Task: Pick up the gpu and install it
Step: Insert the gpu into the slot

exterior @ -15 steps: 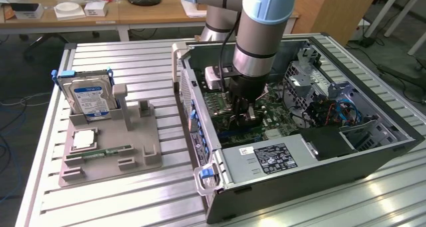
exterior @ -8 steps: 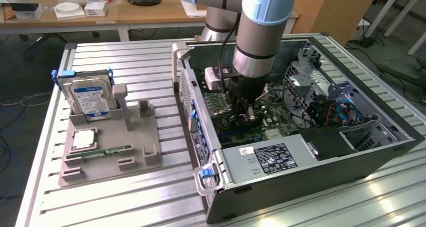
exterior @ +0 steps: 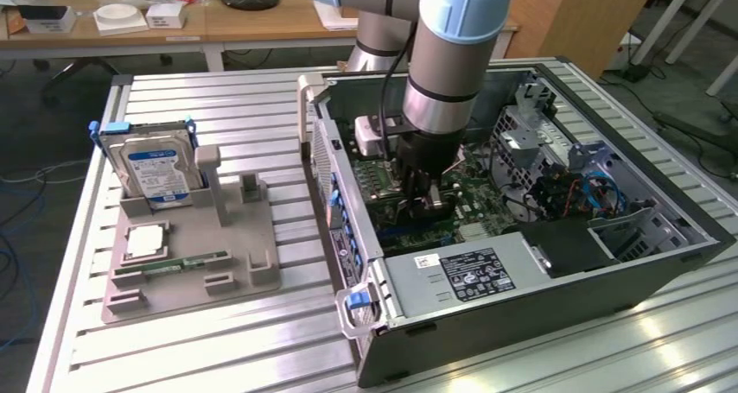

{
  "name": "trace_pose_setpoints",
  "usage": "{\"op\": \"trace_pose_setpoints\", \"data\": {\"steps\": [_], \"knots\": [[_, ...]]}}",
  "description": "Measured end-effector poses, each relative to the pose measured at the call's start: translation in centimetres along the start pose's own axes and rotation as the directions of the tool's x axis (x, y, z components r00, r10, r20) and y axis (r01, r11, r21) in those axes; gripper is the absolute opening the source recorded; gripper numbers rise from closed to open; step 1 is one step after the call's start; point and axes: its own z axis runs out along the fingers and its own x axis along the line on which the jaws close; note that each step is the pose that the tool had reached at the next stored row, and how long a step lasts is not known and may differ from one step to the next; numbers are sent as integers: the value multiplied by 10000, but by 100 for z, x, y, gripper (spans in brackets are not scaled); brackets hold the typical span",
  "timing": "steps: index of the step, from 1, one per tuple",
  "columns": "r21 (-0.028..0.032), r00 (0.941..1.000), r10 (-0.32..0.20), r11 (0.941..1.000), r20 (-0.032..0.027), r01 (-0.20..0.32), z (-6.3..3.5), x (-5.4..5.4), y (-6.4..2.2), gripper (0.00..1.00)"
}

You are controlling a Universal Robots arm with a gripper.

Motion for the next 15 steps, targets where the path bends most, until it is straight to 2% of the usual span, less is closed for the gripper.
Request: {"op": "trace_pose_setpoints", "data": {"steps": [15], "knots": [[-3,10000,8,10000,-5,-8,4,-14,1,28]]}}
